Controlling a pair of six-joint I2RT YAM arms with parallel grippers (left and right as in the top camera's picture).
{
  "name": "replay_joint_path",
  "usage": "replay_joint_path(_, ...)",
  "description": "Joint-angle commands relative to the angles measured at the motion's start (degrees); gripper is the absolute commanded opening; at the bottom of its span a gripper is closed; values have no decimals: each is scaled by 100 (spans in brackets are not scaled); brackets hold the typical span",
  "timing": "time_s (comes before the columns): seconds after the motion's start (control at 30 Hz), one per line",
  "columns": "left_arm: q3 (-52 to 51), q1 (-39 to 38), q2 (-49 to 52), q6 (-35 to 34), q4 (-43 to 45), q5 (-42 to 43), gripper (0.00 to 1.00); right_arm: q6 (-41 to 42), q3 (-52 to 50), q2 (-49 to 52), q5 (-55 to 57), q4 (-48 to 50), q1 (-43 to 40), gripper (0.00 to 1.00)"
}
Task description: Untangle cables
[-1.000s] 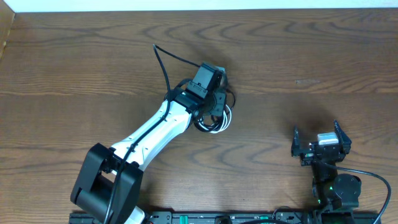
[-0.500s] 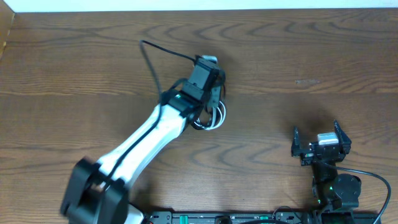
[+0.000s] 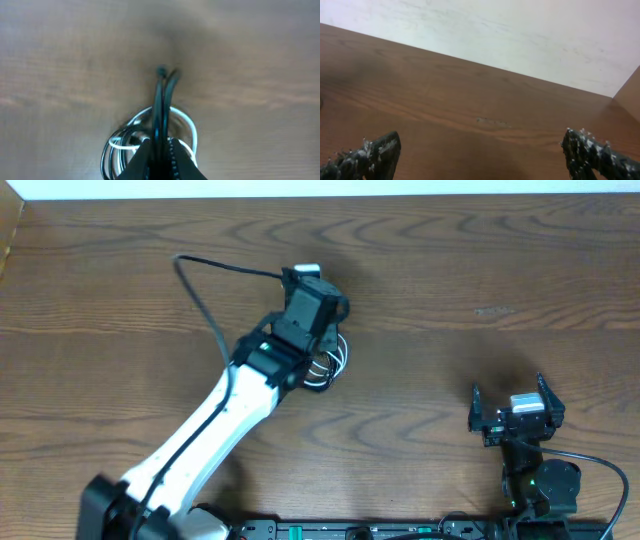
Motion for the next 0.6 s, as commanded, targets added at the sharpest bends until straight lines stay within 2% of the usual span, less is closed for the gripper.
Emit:
replay_joint_path(0.0, 52, 26, 426, -44, -273, -192, 11, -50, -4, -31, -37, -26, 39, 99)
replay_joint_path(0.17, 52, 26, 933, -28, -553, -190, 13, -50, -4, -31, -37, -26, 39, 99)
replay_joint_path(0.3, 52, 24, 1137, -26, -651, 70, 31, -50, -4, -31, -37, -26, 39, 99)
replay_joint_path(0.4, 55, 26, 1174, 286, -590, 326, 35, -52, -4, -31, -37, -26, 39, 99)
replay_joint_path(0.5, 133, 26, 1082, 623, -455, 323, 44, -50, -4, -31, -37, -26, 39, 99)
replay_joint_path(0.57, 179, 26, 977, 643, -295, 326, 48, -50, -4, -31, -37, -26, 39, 99)
